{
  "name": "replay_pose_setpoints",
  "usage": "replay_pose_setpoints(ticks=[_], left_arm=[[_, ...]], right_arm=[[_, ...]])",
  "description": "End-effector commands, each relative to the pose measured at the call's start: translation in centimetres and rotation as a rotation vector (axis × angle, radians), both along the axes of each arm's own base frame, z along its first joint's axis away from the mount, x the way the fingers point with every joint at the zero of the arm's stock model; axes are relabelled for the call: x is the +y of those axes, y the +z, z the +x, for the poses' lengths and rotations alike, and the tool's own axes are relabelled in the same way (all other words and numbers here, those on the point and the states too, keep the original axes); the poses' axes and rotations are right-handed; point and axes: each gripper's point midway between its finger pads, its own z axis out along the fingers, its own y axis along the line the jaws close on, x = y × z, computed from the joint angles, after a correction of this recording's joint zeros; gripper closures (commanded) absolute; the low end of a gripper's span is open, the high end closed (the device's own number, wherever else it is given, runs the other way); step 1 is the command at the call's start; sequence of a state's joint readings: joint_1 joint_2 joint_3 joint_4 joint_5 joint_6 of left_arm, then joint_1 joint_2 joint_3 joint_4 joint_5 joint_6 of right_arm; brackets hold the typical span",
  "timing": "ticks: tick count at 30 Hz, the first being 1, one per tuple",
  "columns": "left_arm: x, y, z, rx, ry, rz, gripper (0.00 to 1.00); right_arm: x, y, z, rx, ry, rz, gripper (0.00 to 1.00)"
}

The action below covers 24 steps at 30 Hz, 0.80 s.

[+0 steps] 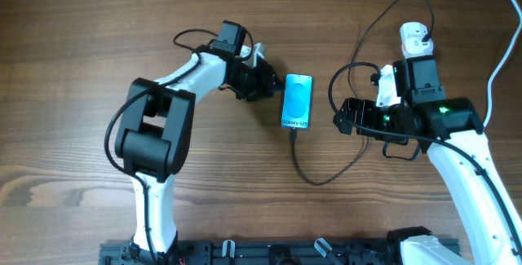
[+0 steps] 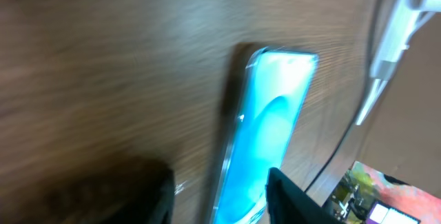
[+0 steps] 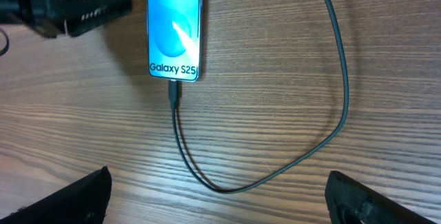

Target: Plug charger to phone and switch on socket

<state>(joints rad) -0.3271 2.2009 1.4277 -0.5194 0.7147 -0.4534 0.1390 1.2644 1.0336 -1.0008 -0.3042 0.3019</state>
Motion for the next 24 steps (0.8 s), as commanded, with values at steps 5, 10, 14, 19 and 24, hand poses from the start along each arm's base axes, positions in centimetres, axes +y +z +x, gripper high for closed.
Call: replay_pose_setpoints(ticks=[5,10,14,19,24], left_arm=[[10.4,4.0,-2.2,-0.033,0.147,0.396,0.60],[13.8,17.7,-7.3,-0.323,0.205,0.564,0.57],[15.4,24.9,-13.9,-0.521,0.224,0.592,0.37],[19.2,27.6,-21.3,-0.542,0.341,0.576,0.00],[23.6,26.7,-27.6,-0.462,0.455,0.625,0.00]], right_arm=[[-0.4,-0.6,0.2,0.018,-0.054,-0.005,0.20],[-0.2,-0.1,1.7,-0.047,-0.055,0.006,0.73],[-0.2,0.0,1.8,-0.050,-0.054,0.006,0.85],[-0.2,-0.1,1.6,-0.042,-0.054,0.006,0.95],[-3.4,0.7,2.3,0.030,-0.373,0.057,0.96]])
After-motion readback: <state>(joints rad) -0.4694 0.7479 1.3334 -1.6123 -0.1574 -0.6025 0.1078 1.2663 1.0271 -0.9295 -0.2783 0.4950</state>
